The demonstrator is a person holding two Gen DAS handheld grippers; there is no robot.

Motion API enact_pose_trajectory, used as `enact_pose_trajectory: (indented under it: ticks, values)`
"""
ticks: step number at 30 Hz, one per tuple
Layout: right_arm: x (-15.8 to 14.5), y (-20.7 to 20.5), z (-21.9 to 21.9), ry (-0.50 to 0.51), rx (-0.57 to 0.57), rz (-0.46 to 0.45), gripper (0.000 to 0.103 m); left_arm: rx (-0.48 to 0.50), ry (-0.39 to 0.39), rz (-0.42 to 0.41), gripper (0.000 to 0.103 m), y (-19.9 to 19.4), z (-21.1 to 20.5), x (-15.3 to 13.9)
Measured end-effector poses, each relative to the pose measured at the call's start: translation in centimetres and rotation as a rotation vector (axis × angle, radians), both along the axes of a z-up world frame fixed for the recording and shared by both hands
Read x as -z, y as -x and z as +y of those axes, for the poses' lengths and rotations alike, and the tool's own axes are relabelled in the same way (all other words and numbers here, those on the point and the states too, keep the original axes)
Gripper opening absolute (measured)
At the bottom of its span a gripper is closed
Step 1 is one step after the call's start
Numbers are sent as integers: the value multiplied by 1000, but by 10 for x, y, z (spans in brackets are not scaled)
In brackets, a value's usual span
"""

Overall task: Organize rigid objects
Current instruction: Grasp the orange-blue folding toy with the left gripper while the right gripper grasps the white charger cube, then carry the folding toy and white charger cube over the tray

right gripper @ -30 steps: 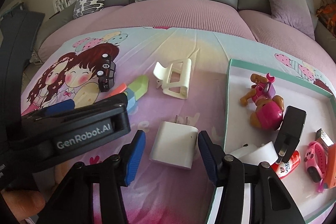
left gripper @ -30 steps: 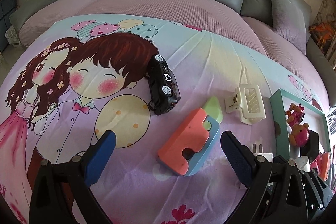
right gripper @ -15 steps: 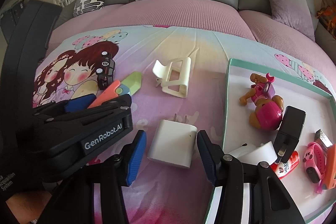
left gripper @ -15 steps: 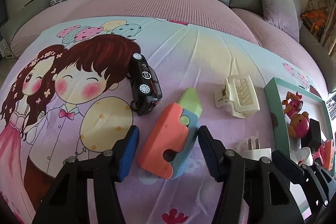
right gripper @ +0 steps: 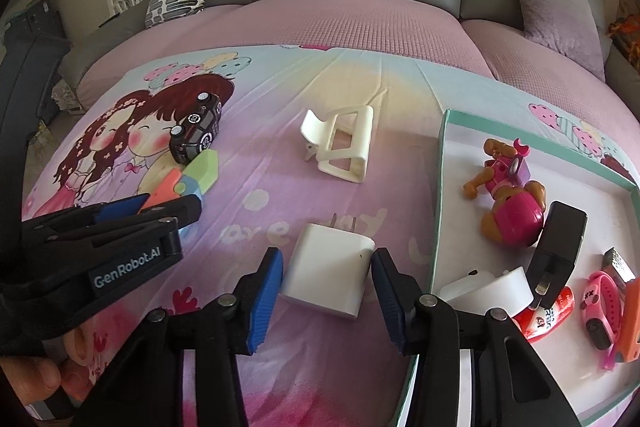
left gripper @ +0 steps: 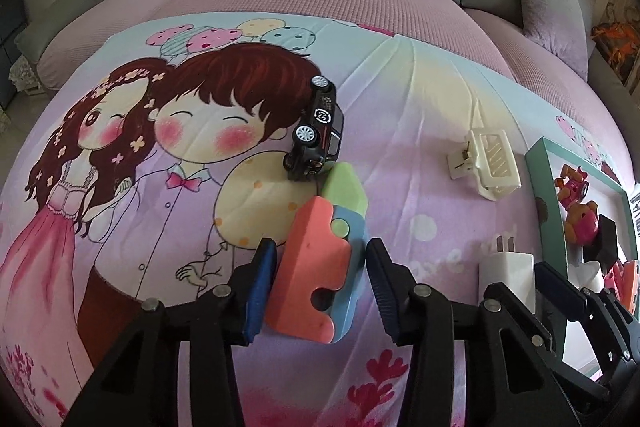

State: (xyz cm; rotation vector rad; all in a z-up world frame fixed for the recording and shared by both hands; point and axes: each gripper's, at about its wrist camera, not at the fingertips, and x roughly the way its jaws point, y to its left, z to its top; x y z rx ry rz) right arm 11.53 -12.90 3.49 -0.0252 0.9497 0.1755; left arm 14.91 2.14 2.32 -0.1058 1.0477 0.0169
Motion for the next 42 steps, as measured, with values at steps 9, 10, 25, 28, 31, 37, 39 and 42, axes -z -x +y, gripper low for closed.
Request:
enact_pose_trajectory:
  ticks: [9, 10, 25, 28, 31, 37, 39, 42]
  values:
    - [2, 1, 9, 11, -25, 1, 49, -16, -17, 11, 48, 2, 3, 0]
    - [4, 0, 9, 14, -26, 5, 49, -17, -16, 11, 48, 2, 2, 1]
    - [14, 1, 23, 129, -45, 0, 49, -8, -58, 28, 49, -1, -3, 7]
    - [15, 1, 23, 129, -44, 0, 49, -3, -69, 28, 49, -1, -4, 6]
    - [15, 1, 24, 132, -42, -2, 49, -3, -72, 29, 48, -1, -4, 6]
    - [12, 1, 19, 102, -30, 0, 48, -6, -66, 25, 46, 0, -4, 3]
    - [10, 1, 15, 85, -20, -3, 48, -11, -61, 13, 45, 1, -3, -1]
    - [4, 3, 12, 79, -11, -19, 47, -18, -44, -5, 44, 2, -1, -7]
